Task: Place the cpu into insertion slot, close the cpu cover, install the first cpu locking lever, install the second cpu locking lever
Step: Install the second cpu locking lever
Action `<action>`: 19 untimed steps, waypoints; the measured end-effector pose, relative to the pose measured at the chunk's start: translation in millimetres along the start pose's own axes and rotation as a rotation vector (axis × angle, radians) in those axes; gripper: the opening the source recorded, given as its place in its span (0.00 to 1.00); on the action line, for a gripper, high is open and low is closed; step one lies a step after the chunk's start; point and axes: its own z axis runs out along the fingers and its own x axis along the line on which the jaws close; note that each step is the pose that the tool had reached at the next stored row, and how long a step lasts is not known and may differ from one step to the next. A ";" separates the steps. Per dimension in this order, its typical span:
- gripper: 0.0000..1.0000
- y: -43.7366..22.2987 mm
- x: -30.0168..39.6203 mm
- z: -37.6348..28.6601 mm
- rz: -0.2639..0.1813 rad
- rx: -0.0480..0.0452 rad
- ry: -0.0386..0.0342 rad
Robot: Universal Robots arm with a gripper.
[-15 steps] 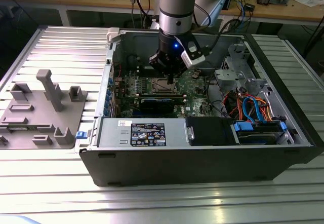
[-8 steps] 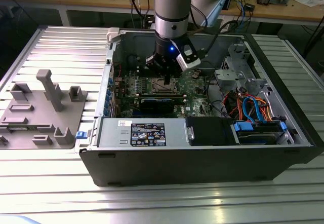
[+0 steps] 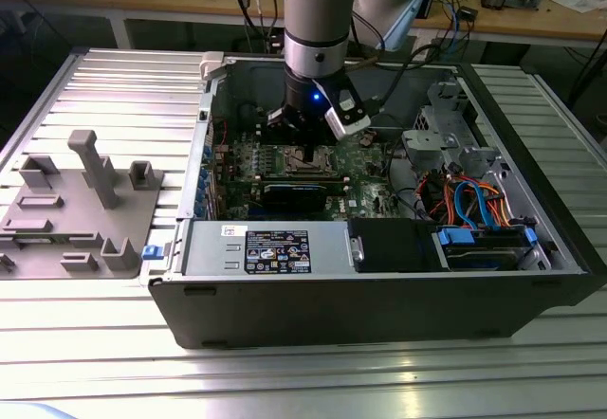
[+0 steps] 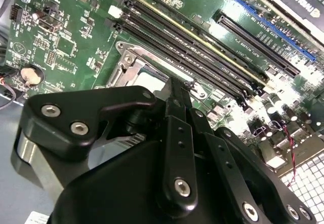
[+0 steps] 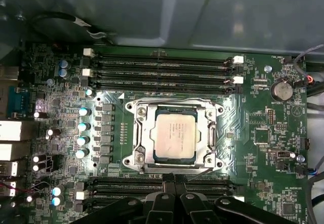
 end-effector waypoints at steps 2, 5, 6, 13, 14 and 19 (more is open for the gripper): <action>0.11 -1.4 0.5 -0.2 0.000 0.0001 0.0000; 0.11 -2.7 1.0 -0.3 0.000 0.0001 0.0000; 0.11 -2.8 1.0 -0.3 0.000 0.0000 0.0000; 0.11 -3.6 0.9 -0.3 0.000 0.0000 0.0000; 0.11 -3.6 0.9 -0.4 0.001 -0.0002 0.0002; 0.11 -12.1 3.9 -0.8 0.006 -0.0593 -0.0014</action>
